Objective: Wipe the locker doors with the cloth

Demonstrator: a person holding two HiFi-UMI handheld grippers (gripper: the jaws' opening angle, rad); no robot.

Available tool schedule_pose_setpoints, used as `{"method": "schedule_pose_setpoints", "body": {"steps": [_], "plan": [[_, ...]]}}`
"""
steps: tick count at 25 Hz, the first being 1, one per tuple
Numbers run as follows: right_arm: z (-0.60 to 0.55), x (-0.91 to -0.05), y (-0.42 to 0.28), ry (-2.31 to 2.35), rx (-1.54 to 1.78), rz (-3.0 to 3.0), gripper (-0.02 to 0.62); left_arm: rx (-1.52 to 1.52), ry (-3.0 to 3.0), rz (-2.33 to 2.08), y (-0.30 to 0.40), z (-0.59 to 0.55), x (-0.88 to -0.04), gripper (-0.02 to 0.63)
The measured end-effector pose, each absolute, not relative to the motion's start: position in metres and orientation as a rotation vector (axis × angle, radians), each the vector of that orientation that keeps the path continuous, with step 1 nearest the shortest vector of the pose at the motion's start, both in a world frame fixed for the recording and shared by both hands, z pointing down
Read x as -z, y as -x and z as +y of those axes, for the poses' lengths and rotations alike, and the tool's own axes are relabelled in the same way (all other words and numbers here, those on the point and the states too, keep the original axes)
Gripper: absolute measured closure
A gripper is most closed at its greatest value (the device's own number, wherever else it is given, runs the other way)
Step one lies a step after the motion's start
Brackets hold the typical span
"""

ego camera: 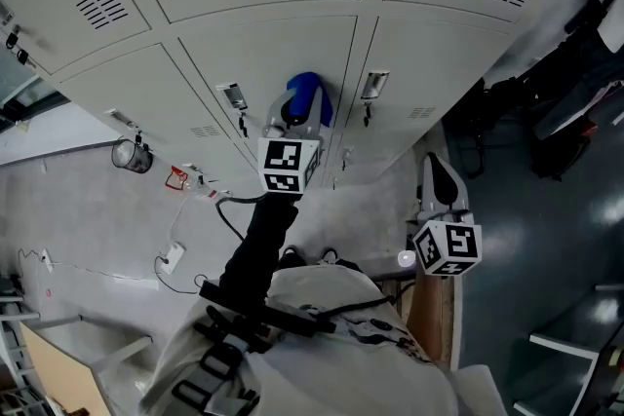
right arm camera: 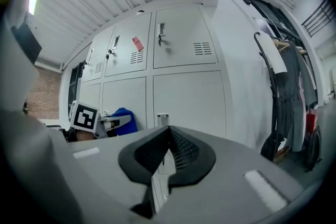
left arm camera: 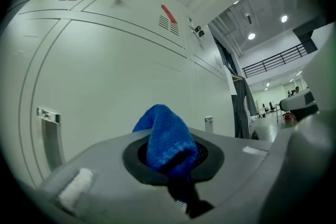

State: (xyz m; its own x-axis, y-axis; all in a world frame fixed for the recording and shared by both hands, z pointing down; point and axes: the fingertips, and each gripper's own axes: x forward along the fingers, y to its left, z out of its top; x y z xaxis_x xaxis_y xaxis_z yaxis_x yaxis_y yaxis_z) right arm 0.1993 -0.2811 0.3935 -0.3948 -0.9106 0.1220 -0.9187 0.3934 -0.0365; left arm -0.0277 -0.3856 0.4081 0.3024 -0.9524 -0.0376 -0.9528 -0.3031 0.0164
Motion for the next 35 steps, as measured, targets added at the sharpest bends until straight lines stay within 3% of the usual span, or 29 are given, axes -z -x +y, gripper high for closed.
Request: {"method": "schedule_pose_setpoints", "body": {"steps": [8,18,22,28,35], "plan": [[-0.298,-0.393,-0.157,-1.551,-0.149,-2.657,0.594,-0.055,2.324,2.109,0.141,-0.357,-0.413,0.574],[-0.303,-0.392,-0.156,-1.548,-0.149,-2.683,0.594,0.041,2.274,2.133,0.17,-0.345,-0.42,0.574],[-0.302,-0.392,-0.156,-1.538,-0.145,-2.693,0.594,-0.005,2.32,2.102,0.151,-0.343,-0.417,0.572],[-0.298,-0.394,-0.155,-1.511,-0.144,-2.689,0.594,-0.062,2.512,1.902,0.066,-0.346,-0.42,0.571],[-0.292,-0.397,-0.17,-1.532,-0.141,-2.64,0.594,0.053,2.649,1.755,-0.015,-0.368,-0.458,0.571]]}}
